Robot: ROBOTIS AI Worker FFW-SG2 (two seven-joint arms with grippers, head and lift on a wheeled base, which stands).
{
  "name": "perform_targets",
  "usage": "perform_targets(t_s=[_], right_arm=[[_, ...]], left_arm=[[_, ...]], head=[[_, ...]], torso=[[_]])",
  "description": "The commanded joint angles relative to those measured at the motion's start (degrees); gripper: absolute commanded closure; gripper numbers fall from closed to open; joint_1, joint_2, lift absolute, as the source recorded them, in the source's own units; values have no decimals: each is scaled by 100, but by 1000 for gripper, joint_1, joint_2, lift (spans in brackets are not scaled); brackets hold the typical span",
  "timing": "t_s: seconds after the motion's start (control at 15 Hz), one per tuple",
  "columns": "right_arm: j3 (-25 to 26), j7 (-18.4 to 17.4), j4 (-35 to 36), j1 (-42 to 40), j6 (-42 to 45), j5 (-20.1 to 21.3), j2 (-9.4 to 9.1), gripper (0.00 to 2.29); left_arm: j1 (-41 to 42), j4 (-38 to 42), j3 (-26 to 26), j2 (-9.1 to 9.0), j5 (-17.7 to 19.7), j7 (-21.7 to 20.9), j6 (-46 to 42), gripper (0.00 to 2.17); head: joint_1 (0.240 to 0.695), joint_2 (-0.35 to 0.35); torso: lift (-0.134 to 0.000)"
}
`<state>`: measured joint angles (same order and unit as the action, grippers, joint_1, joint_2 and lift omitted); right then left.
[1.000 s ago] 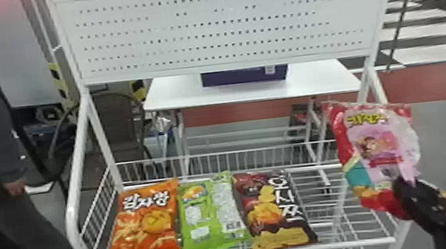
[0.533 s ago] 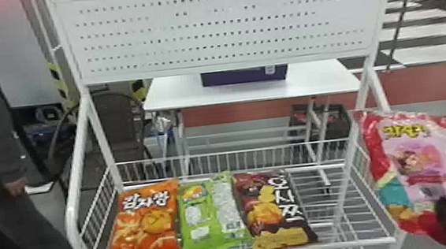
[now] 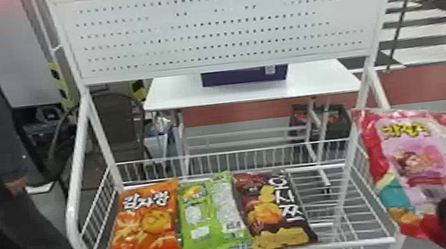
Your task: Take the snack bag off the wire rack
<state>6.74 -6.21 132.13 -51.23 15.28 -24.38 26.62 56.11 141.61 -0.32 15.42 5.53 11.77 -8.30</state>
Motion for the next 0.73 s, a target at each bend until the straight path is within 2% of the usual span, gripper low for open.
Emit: perform_targets(t_s=[0.0, 0.67], right_arm=[[-15, -29, 6, -1, -30, 39, -8, 1956], [-15, -64, 50, -53, -12, 65, -17, 1956]], left_arm=[[5, 7, 5, -4, 1, 0, 0, 194], [5, 7, 5, 4, 1, 0, -18, 194]], head=[[499, 0], [499, 0]], torso=[[0], [0]])
